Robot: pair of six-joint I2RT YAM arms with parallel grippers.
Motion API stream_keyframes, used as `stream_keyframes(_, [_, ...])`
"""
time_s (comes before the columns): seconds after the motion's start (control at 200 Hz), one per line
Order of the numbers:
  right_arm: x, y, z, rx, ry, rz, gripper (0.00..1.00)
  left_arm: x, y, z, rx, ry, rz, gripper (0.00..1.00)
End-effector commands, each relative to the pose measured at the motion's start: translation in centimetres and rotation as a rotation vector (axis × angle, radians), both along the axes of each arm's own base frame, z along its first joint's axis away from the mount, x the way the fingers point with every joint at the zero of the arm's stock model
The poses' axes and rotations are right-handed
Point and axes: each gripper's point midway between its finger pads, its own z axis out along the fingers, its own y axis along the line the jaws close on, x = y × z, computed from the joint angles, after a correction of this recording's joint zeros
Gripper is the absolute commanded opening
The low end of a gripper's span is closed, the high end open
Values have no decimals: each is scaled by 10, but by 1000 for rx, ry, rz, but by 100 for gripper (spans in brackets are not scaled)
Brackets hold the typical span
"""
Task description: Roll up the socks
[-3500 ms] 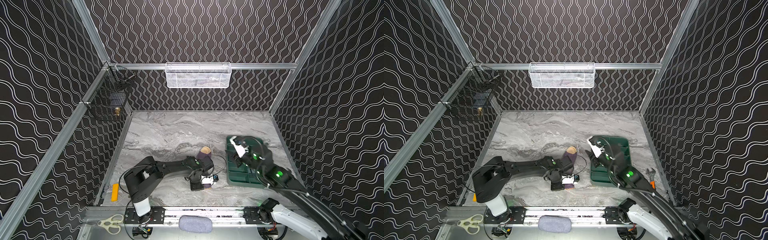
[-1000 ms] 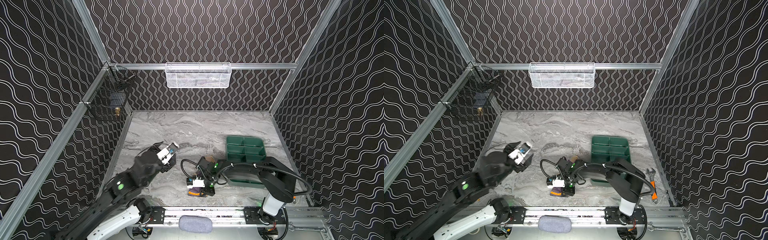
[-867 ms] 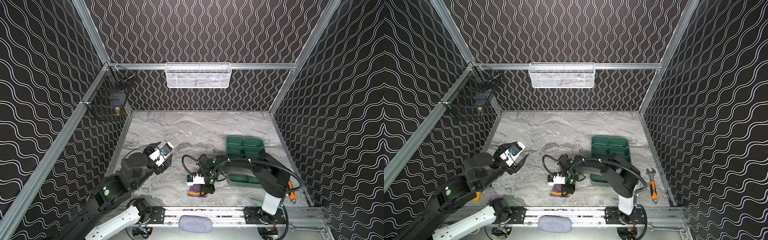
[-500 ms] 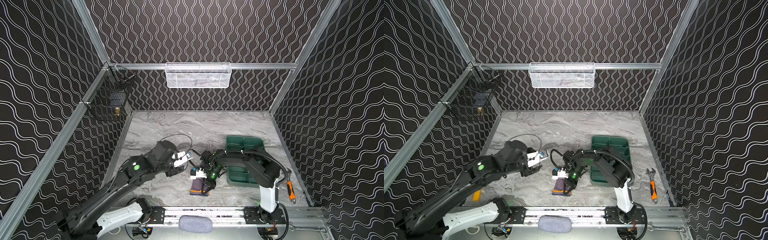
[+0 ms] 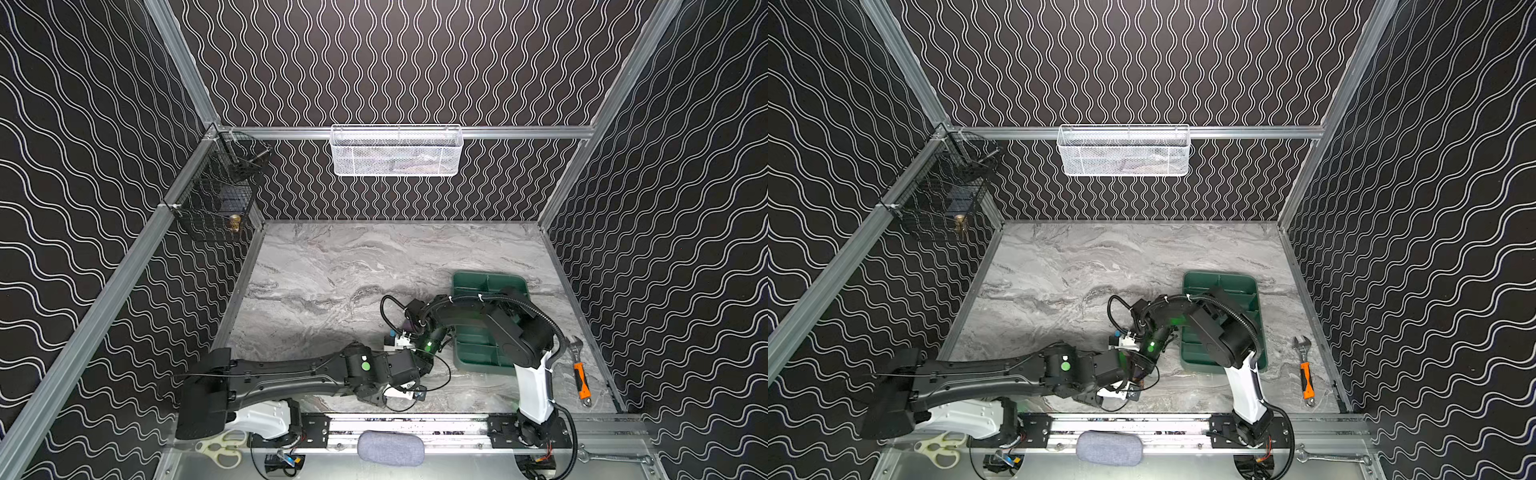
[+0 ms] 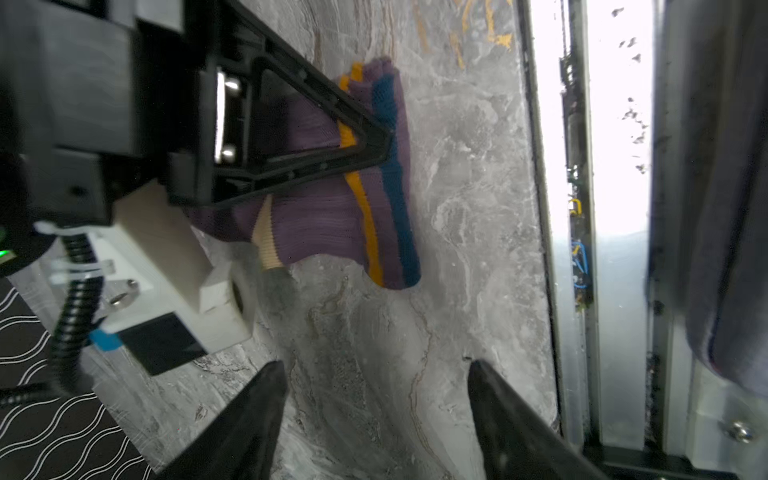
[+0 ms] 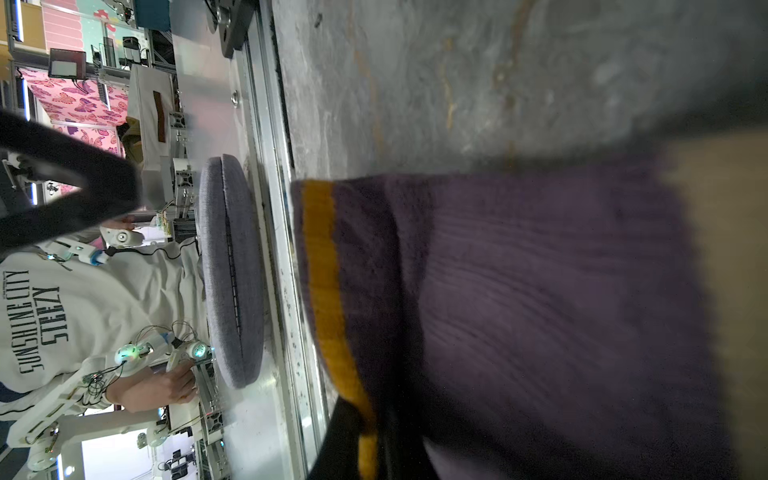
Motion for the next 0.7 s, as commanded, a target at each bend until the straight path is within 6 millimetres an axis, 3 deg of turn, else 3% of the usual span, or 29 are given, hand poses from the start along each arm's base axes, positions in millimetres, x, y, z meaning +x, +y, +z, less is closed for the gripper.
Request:
stream_keyframes(0.0, [36,-28,-50,-178,-290,95,0,7,-28,-4,-120,-27,31,74])
stream_keyframes(0.155, [37,-28,-51,-178,-297,97,0,4,-48,-26,-165,13,28,75])
stream_keyframes(0.365, [37,-28,-49,-172,-308,95,0,-4,-43,-59,-85,81,44,65])
stream_keyframes(0.515, [37,-29,-49,-173,-307,95,0,1,-35,-72,-57,108,89,35])
stream_keyframes(0.696, [38,-29,-46,-159,-327,98,0,4,-25,-83,-34,134,130,12])
